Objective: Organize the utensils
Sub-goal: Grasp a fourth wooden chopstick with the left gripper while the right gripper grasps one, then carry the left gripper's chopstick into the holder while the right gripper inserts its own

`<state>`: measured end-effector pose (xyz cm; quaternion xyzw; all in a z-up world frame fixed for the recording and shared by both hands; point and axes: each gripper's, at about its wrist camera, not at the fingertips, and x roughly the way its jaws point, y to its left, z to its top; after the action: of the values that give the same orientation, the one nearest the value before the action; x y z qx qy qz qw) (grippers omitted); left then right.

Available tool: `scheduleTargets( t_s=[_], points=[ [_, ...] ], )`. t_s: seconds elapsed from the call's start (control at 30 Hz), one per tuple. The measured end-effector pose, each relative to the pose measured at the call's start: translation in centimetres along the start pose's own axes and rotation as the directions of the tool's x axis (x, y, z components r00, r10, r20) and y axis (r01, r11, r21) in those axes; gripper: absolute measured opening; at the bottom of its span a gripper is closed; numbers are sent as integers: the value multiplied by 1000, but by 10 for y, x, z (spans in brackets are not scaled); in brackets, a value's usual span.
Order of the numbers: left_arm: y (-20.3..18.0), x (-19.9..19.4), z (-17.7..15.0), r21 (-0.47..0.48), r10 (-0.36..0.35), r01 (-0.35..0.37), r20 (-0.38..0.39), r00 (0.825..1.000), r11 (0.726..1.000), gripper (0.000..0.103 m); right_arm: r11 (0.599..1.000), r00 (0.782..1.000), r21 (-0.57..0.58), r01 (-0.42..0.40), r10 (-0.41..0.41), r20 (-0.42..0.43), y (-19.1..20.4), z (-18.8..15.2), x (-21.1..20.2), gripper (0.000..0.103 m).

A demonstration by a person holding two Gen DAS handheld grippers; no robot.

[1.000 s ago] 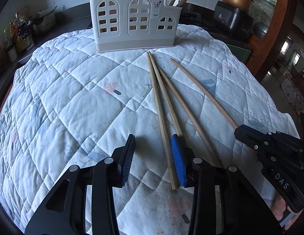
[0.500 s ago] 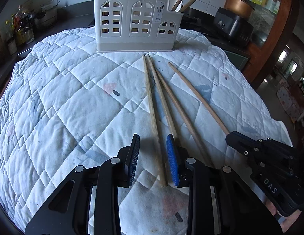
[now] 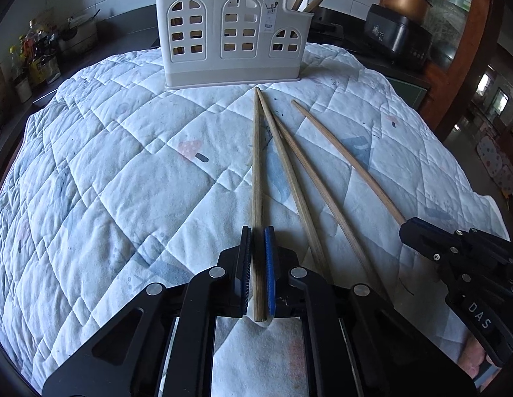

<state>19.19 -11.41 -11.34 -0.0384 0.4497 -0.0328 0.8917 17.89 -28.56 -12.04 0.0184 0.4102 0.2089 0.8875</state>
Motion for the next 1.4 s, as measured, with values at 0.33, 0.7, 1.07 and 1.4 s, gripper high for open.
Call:
scheduleTargets(
  t_s=[0.33,0.7,1.07,1.4],
  points=[
    [28,-45,19,-4,-94,95,147,985,995,6,998,991,-59,33,-25,129,20,20,-40,7],
    [48,-84,53,46,-185,179,232,955,983,6,988,979,-148,31,-1,203,43,92,-76,7],
    [56,-92,119,119,-186,162,223,957,980,6,979,971,-203,31,19,240,54,200,-111,7],
    [62,-135,176,170,-171,124,297,940,978,6,982,944,-188,23,40,327,65,281,-132,7]
  ],
)
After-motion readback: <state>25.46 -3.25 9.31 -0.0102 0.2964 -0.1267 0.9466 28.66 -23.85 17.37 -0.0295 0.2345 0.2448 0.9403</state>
